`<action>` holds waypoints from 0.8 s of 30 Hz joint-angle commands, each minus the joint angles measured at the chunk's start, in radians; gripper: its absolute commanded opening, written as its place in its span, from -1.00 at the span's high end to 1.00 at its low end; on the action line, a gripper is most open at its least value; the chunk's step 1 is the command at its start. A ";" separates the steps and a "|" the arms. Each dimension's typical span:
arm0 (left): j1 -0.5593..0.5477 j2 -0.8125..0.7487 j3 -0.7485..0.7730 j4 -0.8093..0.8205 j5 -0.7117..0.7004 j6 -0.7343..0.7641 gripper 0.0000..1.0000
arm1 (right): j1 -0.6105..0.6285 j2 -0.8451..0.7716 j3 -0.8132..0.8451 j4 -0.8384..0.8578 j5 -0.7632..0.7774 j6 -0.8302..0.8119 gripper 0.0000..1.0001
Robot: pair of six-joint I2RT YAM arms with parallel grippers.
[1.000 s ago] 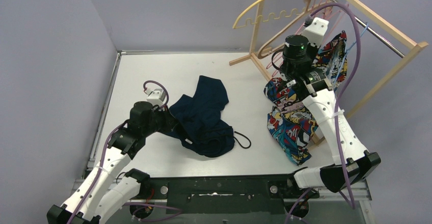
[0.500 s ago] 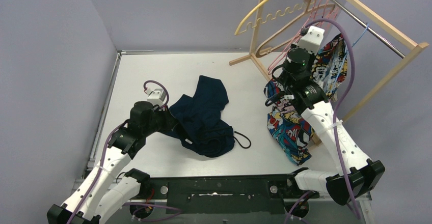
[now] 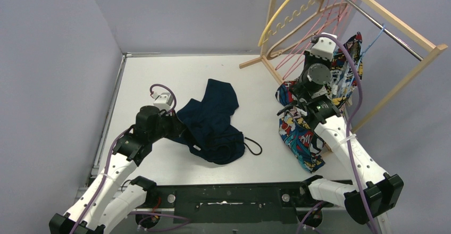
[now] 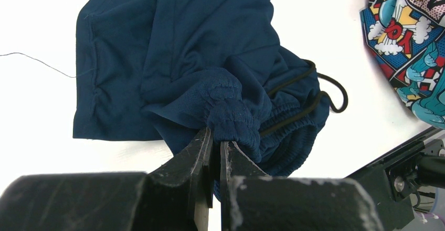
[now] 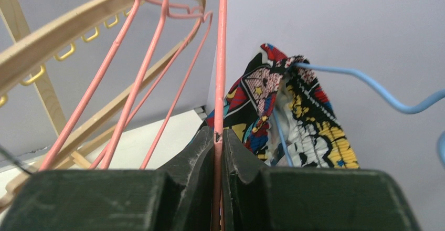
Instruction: Place the shorts on the hanger
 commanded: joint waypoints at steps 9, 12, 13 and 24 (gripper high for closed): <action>0.003 0.006 0.011 0.064 0.016 0.003 1.00 | 0.067 -0.031 0.108 -0.167 0.016 0.067 1.00; 0.003 0.012 0.014 0.060 0.011 0.003 1.00 | 0.135 -0.022 0.188 -0.374 0.100 0.197 1.00; 0.002 0.013 0.014 0.059 0.010 0.002 1.00 | 0.154 -0.020 0.214 -0.450 0.129 0.259 1.00; 0.011 0.035 0.037 0.045 -0.010 -0.001 1.00 | 0.267 -0.036 0.368 -1.242 0.114 0.913 1.00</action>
